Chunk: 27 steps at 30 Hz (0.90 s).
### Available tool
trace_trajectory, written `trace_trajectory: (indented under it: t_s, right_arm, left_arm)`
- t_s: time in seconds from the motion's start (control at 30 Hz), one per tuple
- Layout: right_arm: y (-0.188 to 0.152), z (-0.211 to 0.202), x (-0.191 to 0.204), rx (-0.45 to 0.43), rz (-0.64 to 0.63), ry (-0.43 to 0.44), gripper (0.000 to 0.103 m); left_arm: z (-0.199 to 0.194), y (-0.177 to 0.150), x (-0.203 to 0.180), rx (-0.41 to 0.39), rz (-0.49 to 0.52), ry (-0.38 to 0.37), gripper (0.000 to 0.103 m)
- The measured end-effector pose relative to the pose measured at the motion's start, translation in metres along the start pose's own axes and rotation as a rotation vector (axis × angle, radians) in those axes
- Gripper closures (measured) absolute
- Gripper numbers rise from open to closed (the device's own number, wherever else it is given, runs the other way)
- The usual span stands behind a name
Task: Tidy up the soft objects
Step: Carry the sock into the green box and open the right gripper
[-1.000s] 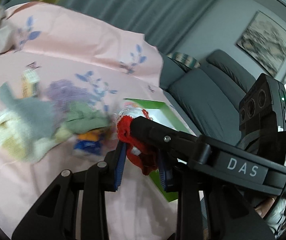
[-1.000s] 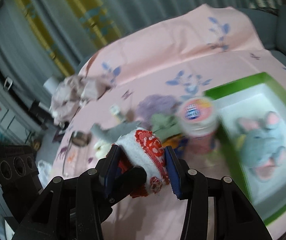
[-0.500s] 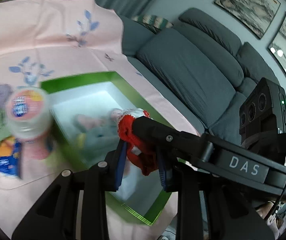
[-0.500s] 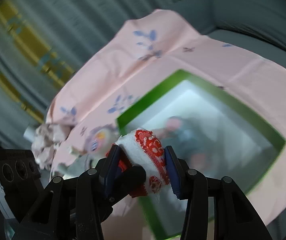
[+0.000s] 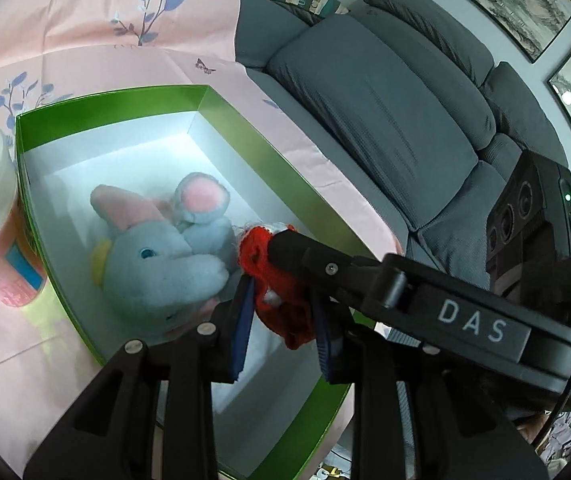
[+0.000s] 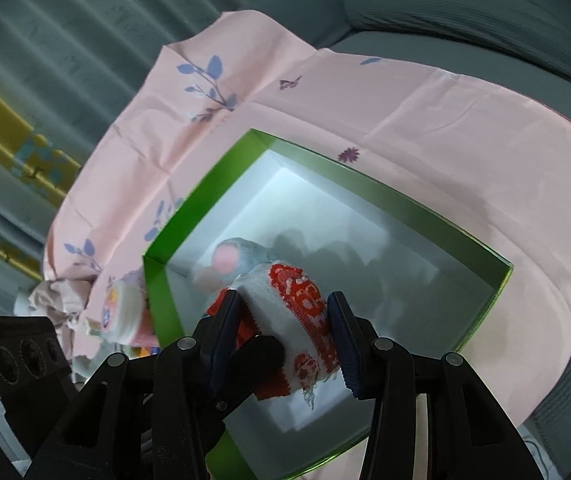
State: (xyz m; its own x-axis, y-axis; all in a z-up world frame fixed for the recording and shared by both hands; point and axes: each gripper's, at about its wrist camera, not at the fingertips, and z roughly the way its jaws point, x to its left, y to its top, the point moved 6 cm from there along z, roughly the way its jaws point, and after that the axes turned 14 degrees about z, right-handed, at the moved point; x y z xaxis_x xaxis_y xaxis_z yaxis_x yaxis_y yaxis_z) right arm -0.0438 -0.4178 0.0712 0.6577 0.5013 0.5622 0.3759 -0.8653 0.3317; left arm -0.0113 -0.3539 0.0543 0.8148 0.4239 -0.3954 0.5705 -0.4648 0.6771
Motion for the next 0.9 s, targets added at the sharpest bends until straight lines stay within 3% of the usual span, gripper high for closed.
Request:
trace_trajectory:
  t_s: [0.47, 0.57, 0.63, 0.8, 0.9]
  right_arm:
    - [0.002, -0.007, -0.006, -0.051, 0.006, -0.081, 0.055]
    - [0.0, -0.009, -0.003, -0.036, -0.001, -0.066, 0.054]
    - [-0.001, -0.011, -0.001, -0.051, -0.008, -0.085, 0.041]
    - [-0.006, -0.02, 0.009, -0.08, -0.032, -0.072, 0.032]
    - [-0.011, -0.026, 0.019, -0.098, -0.06, -0.066, 0.025]
  left_arm:
    - [-0.011, -0.001, -0.007, -0.002, 0.031, 0.05, 0.075]
    - [-0.023, -0.003, -0.004, -0.011, 0.022, 0.078, 0.063]
    - [-0.034, -0.004, -0.002, -0.033, 0.025, 0.093, 0.053]
    - [-0.073, -0.006, 0.009, -0.106, -0.001, 0.122, 0.025]
    - [-0.096, -0.009, 0.017, -0.144, -0.025, 0.149, 0.014]
